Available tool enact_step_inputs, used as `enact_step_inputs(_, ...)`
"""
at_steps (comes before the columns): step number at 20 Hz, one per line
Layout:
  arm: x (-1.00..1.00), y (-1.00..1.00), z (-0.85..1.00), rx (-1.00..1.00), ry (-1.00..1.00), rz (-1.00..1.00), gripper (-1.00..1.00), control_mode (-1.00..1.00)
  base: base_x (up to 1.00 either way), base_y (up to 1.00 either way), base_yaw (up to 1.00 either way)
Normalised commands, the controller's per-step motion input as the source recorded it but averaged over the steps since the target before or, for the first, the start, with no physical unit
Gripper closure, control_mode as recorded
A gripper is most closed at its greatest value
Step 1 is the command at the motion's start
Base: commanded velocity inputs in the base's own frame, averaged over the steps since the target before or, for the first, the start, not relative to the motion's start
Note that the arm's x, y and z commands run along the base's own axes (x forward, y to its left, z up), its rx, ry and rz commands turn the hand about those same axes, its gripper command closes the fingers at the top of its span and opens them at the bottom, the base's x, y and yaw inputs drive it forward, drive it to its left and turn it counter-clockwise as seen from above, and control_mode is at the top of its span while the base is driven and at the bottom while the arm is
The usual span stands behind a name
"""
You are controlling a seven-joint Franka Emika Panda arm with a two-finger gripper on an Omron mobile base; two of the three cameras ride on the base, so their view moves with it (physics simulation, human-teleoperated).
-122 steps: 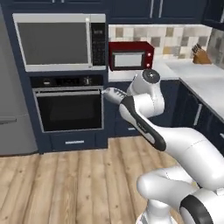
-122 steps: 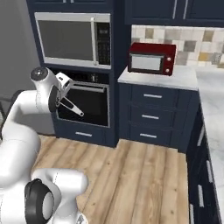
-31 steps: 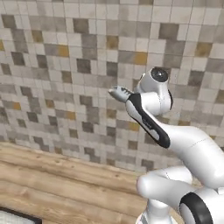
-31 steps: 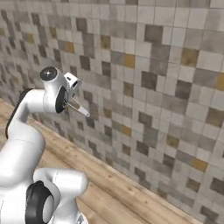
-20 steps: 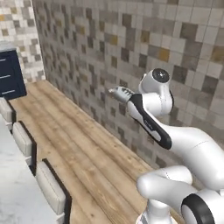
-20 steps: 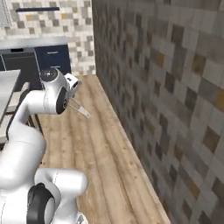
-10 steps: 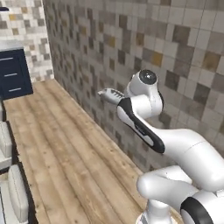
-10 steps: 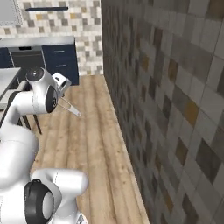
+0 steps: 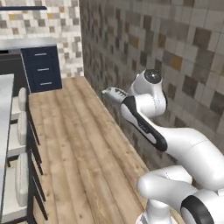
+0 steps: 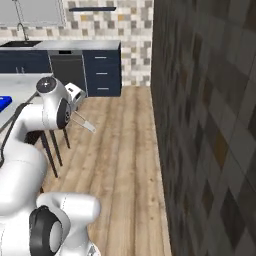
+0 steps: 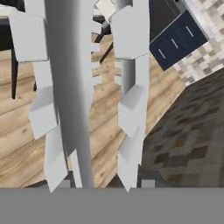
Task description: Take the tongs from the drawer on the right and place them on the dining counter next to the tray containing the hot dog.
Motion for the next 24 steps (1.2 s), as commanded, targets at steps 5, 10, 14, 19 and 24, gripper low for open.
enact_step_inputs(5,0.00,0.00,0.00,0.00,0.00,0.00,1.00,1.00,0.78,-0.45,0.54)
enact_step_inputs(10,0.00,0.00,0.00,0.00,0.00,0.00,1.00,1.00,0.98,-0.38,0.36)
enact_step_inputs(14,0.00,0.00,0.00,0.00,0.00,0.00,1.00,1.00,1.00,-0.35,0.32)
enact_step_inputs(19,0.00,0.00,0.00,0.00,0.00,0.00,1.00,1.00,0.99,-0.42,0.48)
enact_step_inputs(24,0.00,0.00,0.00,0.00,0.00,0.00,1.00,1.00,0.82,-0.51,0.68)
